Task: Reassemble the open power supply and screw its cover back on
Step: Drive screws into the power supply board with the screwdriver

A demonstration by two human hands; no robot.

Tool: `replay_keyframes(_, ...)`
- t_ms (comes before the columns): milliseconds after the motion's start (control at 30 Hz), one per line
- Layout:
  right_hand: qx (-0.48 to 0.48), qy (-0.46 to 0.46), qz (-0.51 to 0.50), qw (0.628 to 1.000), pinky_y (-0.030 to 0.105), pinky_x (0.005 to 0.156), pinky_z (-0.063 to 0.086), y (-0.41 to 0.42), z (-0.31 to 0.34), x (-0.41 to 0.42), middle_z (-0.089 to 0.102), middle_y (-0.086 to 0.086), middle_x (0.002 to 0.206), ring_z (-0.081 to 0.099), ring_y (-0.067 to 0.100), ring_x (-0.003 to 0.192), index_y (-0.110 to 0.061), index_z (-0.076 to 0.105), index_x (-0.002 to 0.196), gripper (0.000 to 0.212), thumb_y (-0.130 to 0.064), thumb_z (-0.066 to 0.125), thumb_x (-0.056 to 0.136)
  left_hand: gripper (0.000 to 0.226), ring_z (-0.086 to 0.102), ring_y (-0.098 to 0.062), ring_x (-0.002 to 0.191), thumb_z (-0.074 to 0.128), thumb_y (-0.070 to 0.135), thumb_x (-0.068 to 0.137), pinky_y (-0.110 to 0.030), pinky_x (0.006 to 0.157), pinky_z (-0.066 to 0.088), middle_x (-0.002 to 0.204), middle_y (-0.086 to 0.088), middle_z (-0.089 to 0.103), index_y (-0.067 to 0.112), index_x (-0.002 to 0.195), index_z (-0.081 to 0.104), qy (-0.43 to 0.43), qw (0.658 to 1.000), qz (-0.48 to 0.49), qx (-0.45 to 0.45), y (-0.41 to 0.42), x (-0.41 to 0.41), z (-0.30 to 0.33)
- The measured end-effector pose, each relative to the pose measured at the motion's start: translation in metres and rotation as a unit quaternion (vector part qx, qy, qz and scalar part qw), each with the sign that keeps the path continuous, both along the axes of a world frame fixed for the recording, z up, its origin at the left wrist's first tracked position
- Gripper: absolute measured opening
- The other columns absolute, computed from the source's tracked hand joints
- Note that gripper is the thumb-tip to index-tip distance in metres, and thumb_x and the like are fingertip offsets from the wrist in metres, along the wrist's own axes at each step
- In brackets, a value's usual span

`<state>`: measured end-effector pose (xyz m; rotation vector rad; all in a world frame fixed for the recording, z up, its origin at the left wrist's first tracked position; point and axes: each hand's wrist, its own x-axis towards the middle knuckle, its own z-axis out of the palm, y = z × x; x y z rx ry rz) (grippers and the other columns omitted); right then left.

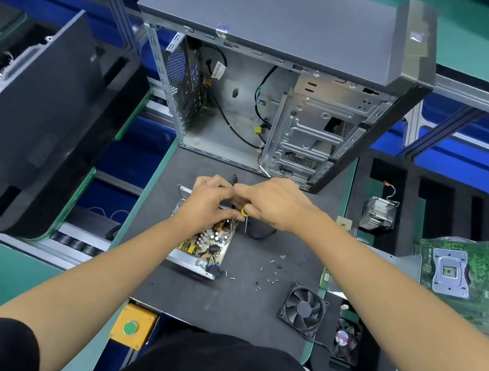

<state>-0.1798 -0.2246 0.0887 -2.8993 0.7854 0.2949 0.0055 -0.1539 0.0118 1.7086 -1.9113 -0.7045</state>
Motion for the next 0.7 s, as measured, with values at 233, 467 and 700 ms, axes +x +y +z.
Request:
replay_keyframes(233, -0.033, -0.012, 0.036, 0.999, 0.028, 0.045, 0.021, -0.001, -0.004, 0.003, 0.056, -0.003, 0.064, 0.049, 0.023, 0.052, -0.032, 0.043, 0.104, 0.01, -0.03, 0.044, 0.094, 0.04, 0.053, -0.026, 0.109, 0.089, 0.04, 0.069, -0.027, 0.094, 0.024, 0.102, 0.006, 0.062, 0.021, 0.104, 0.08, 0.013, 1.0, 0.006, -0.009, 0.002, -0.003, 0.004)
replay_keyframes(467, -0.039, -0.04, 0.045, 0.997, 0.026, 0.044, 0.016, -0.004, -0.013, 0.005, 0.057, 0.0, 0.062, 0.049, 0.024, 0.048, -0.035, 0.028, 0.102, 0.022, -0.03, 0.047, 0.093, 0.044, 0.051, -0.028, 0.109, 0.089, 0.038, 0.072, -0.031, 0.095, 0.027, 0.104, -0.002, 0.064, 0.018, 0.111, 0.078, -0.012, 1.0, 0.002, -0.02, 0.002, -0.004, 0.009)
replay_keyframes(700, -0.056, -0.023, 0.056, 0.997, 0.028, 0.045, 0.018, -0.005, -0.015, 0.004, 0.055, -0.003, 0.065, 0.039, 0.022, 0.049, -0.027, 0.046, 0.11, 0.017, -0.03, 0.044, 0.094, 0.038, 0.036, -0.008, 0.1, 0.091, 0.035, 0.074, -0.035, 0.093, 0.033, 0.102, -0.003, 0.065, 0.015, 0.104, 0.079, -0.011, 0.999, -0.015, -0.042, 0.002, -0.002, 0.008)
